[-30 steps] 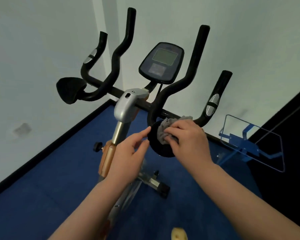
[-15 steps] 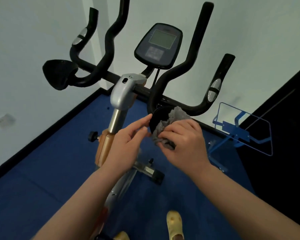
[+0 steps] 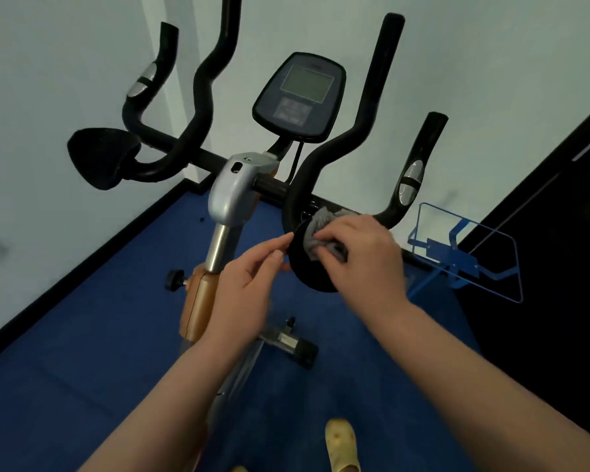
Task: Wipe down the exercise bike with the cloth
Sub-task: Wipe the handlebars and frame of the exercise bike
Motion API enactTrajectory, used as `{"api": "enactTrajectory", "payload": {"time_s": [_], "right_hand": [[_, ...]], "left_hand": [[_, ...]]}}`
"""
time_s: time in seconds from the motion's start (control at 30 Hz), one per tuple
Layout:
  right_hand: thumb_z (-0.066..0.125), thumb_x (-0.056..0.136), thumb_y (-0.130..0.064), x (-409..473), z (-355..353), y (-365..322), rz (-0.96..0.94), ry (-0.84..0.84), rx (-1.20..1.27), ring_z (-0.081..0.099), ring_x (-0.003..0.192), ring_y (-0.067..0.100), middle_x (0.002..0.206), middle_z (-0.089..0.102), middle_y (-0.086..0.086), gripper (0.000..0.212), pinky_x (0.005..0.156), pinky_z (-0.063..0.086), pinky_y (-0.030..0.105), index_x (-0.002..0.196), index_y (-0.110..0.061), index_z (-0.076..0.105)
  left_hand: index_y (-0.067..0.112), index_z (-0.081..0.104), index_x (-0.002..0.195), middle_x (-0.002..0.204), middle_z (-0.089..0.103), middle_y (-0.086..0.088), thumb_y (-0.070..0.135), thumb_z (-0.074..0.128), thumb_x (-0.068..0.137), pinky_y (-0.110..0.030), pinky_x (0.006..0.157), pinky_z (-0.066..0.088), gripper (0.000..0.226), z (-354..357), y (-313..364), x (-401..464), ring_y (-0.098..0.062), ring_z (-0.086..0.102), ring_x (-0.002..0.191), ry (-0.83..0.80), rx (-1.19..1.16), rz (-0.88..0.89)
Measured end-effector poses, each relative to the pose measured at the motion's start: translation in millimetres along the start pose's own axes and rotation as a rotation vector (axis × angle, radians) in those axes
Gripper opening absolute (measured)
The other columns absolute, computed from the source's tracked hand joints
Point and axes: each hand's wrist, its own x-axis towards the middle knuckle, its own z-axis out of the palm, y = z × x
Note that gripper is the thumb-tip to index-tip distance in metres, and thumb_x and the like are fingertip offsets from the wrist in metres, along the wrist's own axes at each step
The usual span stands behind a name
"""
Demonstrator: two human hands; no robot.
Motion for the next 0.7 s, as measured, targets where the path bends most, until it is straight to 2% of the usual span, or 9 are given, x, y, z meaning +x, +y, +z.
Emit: {"api": "enactTrajectory", "payload": {"time_s": [0.07, 0.13, 0.17, 0.23, 0.33, 0.47, 0.5, 0.6, 0.7], "right_hand": [[0.077, 0.072, -0.020, -7, -8, 8, -0.133, -0.117, -0.067, 0.062, 0.086, 0.021, 0.085, 0.070, -0.003, 0.010, 0.075, 0.040, 0.028, 0.081, -0.017, 0.072], [0.076, 0.073, -0.027, 2, -19, 16, -0.156, -0.206, -0.047, 0.063, 0.084, 0.017, 0.084, 0.070, -0.008, 0.010, 0.072, 0.043, 0.027, 0.081, -0.022, 0.072], [0.076, 0.073, -0.030, 10, -21, 16, -0.097, -0.192, 0.027, 0.062, 0.082, 0.013, 0.084, 0.069, -0.011, 0.011, 0.070, 0.045, 0.026, 0.081, -0.025, 0.071], [0.075, 0.073, -0.031, 20, -15, 7, 0.040, -0.060, 0.177, 0.060, 0.080, 0.008, 0.084, 0.067, -0.013, 0.011, 0.069, 0.046, 0.024, 0.082, -0.027, 0.069], [0.074, 0.074, -0.025, 12, 2, -7, 0.049, 0.014, 0.141, 0.061, 0.082, 0.013, 0.088, 0.065, -0.010, 0.013, 0.066, 0.048, 0.029, 0.084, -0.023, 0.066], [0.075, 0.071, -0.025, 2, -11, 11, -0.253, -0.262, 0.015, 0.062, 0.081, 0.016, 0.085, 0.066, -0.009, 0.012, 0.065, 0.051, 0.034, 0.079, -0.023, 0.066], [0.076, 0.070, -0.026, 6, -15, 14, -0.244, -0.255, 0.034, 0.061, 0.082, 0.014, 0.084, 0.066, -0.010, 0.012, 0.066, 0.050, 0.033, 0.078, -0.024, 0.067], [0.077, 0.071, -0.022, 20, -16, 15, -0.098, -0.092, 0.052, 0.057, 0.089, 0.017, 0.090, 0.066, -0.006, 0.014, 0.075, 0.047, 0.035, 0.081, -0.021, 0.068], [0.075, 0.073, -0.018, 15, -13, 17, -0.092, -0.145, -0.013, 0.055, 0.098, 0.020, 0.097, 0.066, -0.004, 0.013, 0.079, 0.047, 0.039, 0.084, -0.016, 0.068]], "left_hand": [[0.023, 0.067, 0.111, 0.095, 0.073, 0.015, 0.009, 0.047, 0.095, -0.011, 0.069, 0.047, 0.029, 1, 2, 2, -0.005, 0.068, 0.084, 0.016, -0.002, -0.002], [0.021, 0.069, 0.107, 0.093, 0.073, 0.010, 0.009, 0.046, 0.095, -0.014, 0.070, 0.048, 0.028, 1, 3, 6, -0.009, 0.068, 0.084, 0.019, -0.016, -0.030], [0.018, 0.069, 0.105, 0.094, 0.073, 0.008, 0.010, 0.046, 0.095, -0.015, 0.071, 0.049, 0.027, 1, 4, 7, -0.010, 0.068, 0.084, 0.023, -0.026, -0.041], [0.017, 0.070, 0.103, 0.095, 0.073, 0.006, 0.012, 0.045, 0.096, -0.020, 0.073, 0.050, 0.026, 2, 7, 9, -0.011, 0.068, 0.085, 0.042, -0.029, -0.060], [0.017, 0.069, 0.102, 0.096, 0.073, 0.004, 0.012, 0.044, 0.096, -0.027, 0.075, 0.052, 0.026, 5, 9, 10, -0.011, 0.068, 0.084, 0.079, -0.029, -0.092], [0.017, 0.068, 0.104, 0.093, 0.072, 0.006, 0.011, 0.045, 0.096, -0.014, 0.072, 0.049, 0.025, 8, 15, 9, -0.002, 0.066, 0.083, 0.068, 0.000, -0.079], [0.018, 0.068, 0.104, 0.092, 0.072, 0.007, 0.012, 0.045, 0.095, -0.011, 0.070, 0.048, 0.025, 9, 17, 8, 0.000, 0.065, 0.083, 0.066, 0.009, -0.067], [0.020, 0.068, 0.105, 0.094, 0.070, 0.011, 0.012, 0.047, 0.095, -0.005, 0.069, 0.045, 0.024, 15, 21, 9, 0.005, 0.063, 0.087, 0.097, 0.022, -0.032], [0.020, 0.065, 0.107, 0.098, 0.069, 0.007, 0.012, 0.048, 0.094, -0.012, 0.076, 0.049, 0.023, 23, 18, 10, -0.001, 0.063, 0.091, 0.122, 0.006, -0.032]]}}
